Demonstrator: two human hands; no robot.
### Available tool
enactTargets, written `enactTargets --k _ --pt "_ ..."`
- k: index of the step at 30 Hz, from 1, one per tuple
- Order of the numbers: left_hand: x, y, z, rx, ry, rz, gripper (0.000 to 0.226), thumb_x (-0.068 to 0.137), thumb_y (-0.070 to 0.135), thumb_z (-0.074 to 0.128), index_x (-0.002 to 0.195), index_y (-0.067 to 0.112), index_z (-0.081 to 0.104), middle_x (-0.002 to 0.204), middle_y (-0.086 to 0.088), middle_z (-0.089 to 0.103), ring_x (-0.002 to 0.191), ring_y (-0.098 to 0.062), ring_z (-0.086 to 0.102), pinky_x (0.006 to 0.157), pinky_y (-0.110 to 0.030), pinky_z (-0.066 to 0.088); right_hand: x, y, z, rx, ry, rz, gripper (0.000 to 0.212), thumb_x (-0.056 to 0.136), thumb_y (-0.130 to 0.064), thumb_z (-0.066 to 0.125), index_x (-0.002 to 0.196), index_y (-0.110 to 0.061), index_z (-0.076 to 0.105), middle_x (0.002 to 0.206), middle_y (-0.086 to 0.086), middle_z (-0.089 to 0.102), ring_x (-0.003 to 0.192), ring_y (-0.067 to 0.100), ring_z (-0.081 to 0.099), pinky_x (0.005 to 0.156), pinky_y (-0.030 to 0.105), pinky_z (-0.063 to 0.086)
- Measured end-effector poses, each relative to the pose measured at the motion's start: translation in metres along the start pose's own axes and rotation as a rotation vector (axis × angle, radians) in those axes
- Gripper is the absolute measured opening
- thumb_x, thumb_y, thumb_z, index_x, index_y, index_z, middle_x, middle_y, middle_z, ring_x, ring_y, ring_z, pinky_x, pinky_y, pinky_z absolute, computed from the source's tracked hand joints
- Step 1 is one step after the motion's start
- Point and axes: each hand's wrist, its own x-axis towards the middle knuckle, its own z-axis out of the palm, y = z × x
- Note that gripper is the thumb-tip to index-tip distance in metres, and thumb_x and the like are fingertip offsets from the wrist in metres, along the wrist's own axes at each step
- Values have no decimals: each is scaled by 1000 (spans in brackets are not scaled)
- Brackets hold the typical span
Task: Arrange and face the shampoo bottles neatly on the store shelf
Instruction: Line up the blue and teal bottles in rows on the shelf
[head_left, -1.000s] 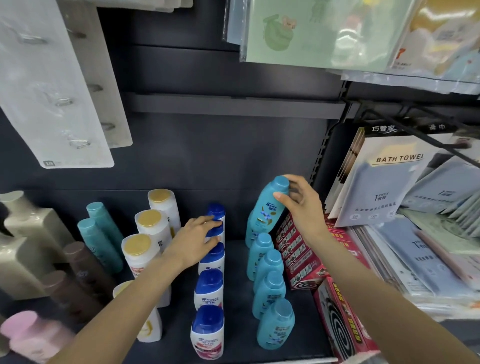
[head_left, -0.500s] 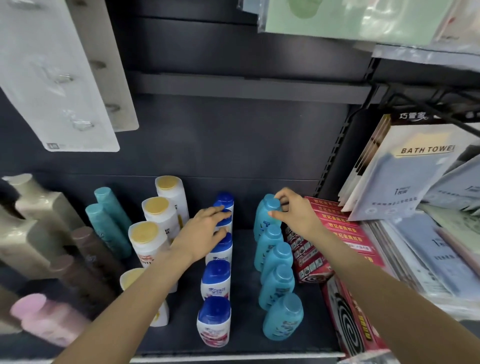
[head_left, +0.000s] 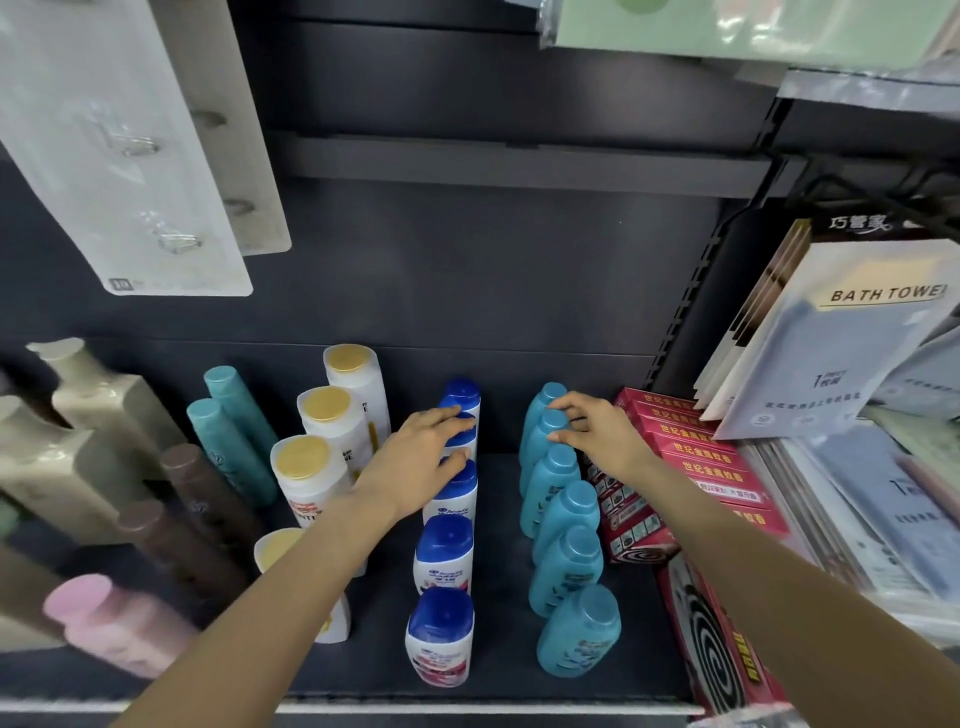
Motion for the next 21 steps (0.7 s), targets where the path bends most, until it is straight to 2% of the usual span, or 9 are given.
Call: enactTargets --k 5,10,15,18,21 --pt "-2 1 1 -21 13 -9 46 97 27 45 143 25 37 152 6 28 139 -13 23 113 -27 20 0 -2 0 30 11 17 33 80 -11 72 112 -16 62 108 7 67 98 18 64 94 32 51" --pt "-4 3 1 -9 10 -11 47 98 28 44 143 24 36 153 6 27 140 -14 22 112 -29 22 -9 -8 -4 21 54 -5 40 84 -11 68 123 -15 59 115 3 63 103 15 59 93 25 46" --pt "-7 3 2 8 36 -16 47 97 30 45 143 24 35 153 6 27 140 -14 23 112 -33 26 -25 -22 -6 -47 183 -116 27 86 -12 67 113 -12 64 107 -3 63 97 8 59 90 19 46" --pt "-7 3 4 7 33 -19 48 98 30 44 144 23 34 153 6 28 140 -14 23 111 -31 25 -33 -25 -3 -100 122 -141 18 85 -14 67 103 -13 67 99 -2 64 89 8 60 82 12 46" --pt "-7 3 5 -3 34 -21 47 98 29 44 144 23 36 153 6 28 140 -14 23 112 -31 24 -35 -24 -1 -144 18 -112 19 84 -21 69 103 -15 68 100 -3 66 91 7 60 86 18 47"
